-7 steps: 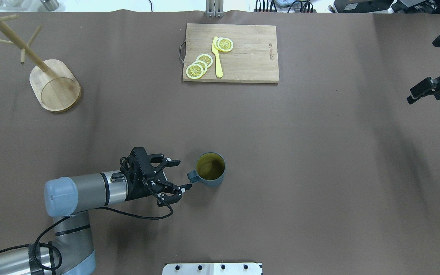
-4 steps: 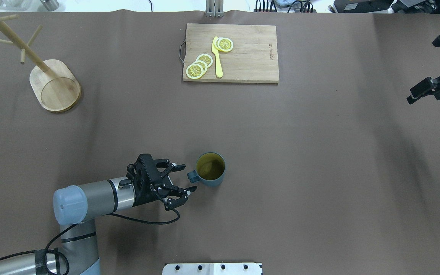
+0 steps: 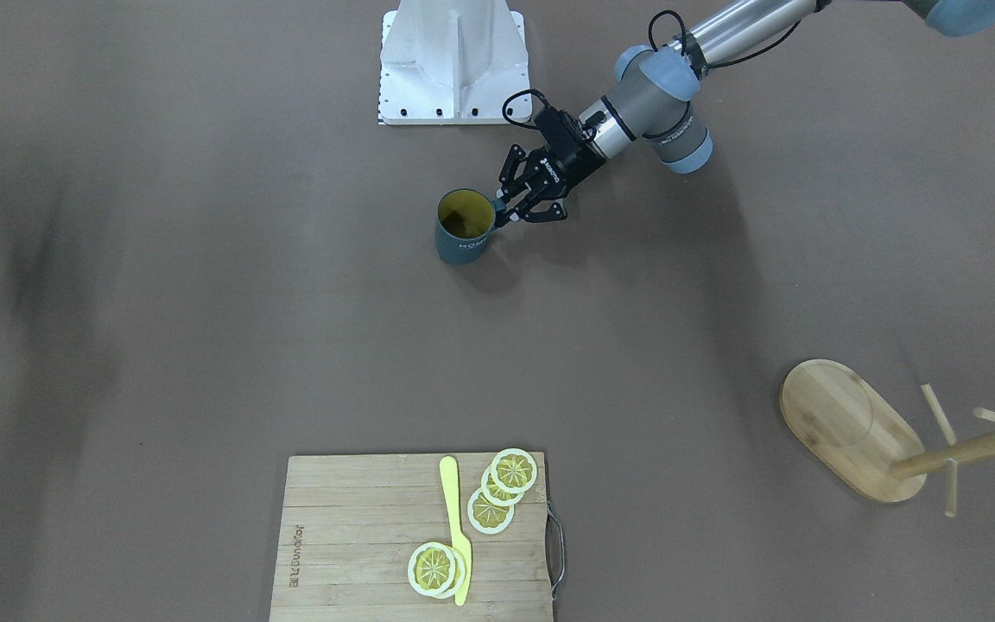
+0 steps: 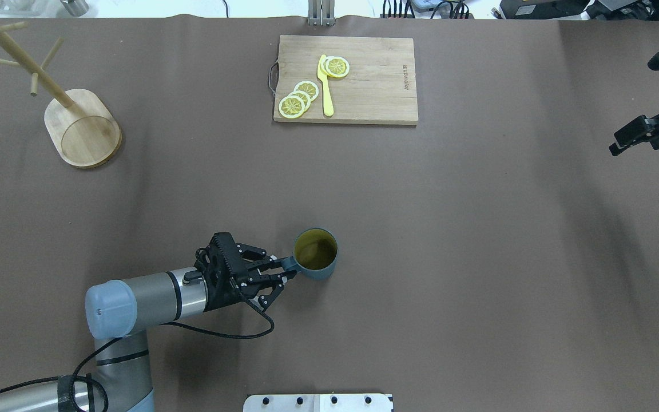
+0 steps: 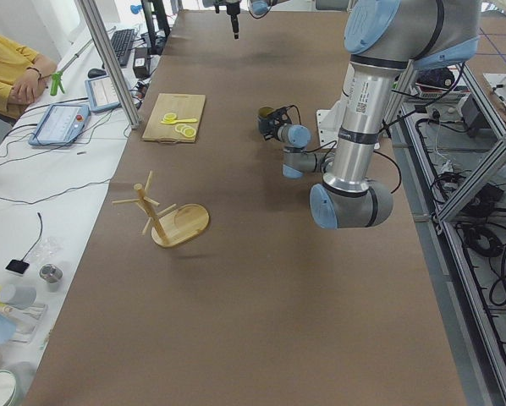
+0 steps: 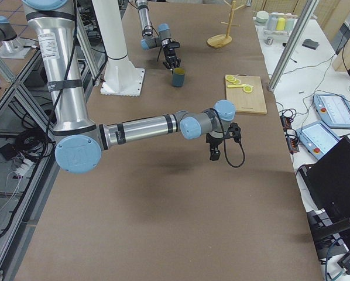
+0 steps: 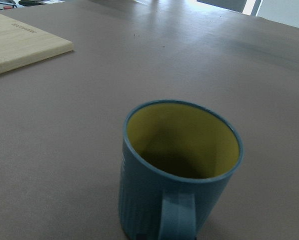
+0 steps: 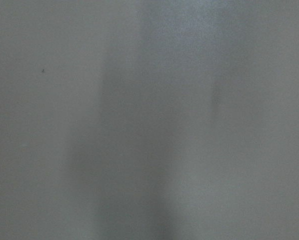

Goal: Hang cup on storage rack
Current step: 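Lift the mug by its handle with the left gripper toward the wooden stand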

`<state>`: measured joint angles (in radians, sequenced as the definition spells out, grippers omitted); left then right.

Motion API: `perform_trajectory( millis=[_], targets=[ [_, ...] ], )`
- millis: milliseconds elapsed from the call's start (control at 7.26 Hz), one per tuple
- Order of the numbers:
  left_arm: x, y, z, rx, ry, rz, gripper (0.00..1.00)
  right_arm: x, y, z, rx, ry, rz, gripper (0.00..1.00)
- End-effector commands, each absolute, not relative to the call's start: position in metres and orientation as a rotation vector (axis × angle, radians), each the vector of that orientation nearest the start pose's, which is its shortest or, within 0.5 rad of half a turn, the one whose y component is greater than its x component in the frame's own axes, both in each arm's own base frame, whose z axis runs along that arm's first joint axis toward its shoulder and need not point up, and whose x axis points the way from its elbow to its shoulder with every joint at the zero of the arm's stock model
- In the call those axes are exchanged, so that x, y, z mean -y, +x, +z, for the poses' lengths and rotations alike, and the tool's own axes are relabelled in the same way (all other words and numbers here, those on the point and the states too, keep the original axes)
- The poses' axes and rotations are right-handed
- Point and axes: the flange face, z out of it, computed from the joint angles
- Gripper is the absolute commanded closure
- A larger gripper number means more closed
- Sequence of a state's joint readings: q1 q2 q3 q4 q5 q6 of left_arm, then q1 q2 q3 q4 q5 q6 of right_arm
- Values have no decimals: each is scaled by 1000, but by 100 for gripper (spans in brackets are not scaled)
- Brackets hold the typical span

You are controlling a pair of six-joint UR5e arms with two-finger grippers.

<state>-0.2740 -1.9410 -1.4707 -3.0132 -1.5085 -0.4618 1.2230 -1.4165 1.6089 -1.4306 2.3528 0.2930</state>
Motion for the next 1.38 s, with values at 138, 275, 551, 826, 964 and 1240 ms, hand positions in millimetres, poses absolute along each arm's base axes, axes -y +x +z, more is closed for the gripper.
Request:
perform_trajectory(
  millis=[138, 275, 551, 826, 964, 1240],
  targets=[
    [316, 531, 339, -1379, 1132, 456, 100, 558, -122, 539, 838, 85, -174, 0],
    [326, 504, 360, -1463, 1055, 317, 100, 559, -120, 539, 833, 90, -174, 0],
    [357, 450, 380, -1593, 995, 34, 100, 559, -119, 540, 826, 93, -172, 0],
    [385, 417, 377, -1728, 899, -362, 100, 560, -118, 540, 823, 117, -174, 0],
    [419, 382, 380, -1804, 786, -480, 100, 560, -118, 541, 819, 114, -170, 0],
    [494, 277, 405, -1866, 512, -653, 100, 566, -119, 534, 803, 136, -172, 0]
  ],
)
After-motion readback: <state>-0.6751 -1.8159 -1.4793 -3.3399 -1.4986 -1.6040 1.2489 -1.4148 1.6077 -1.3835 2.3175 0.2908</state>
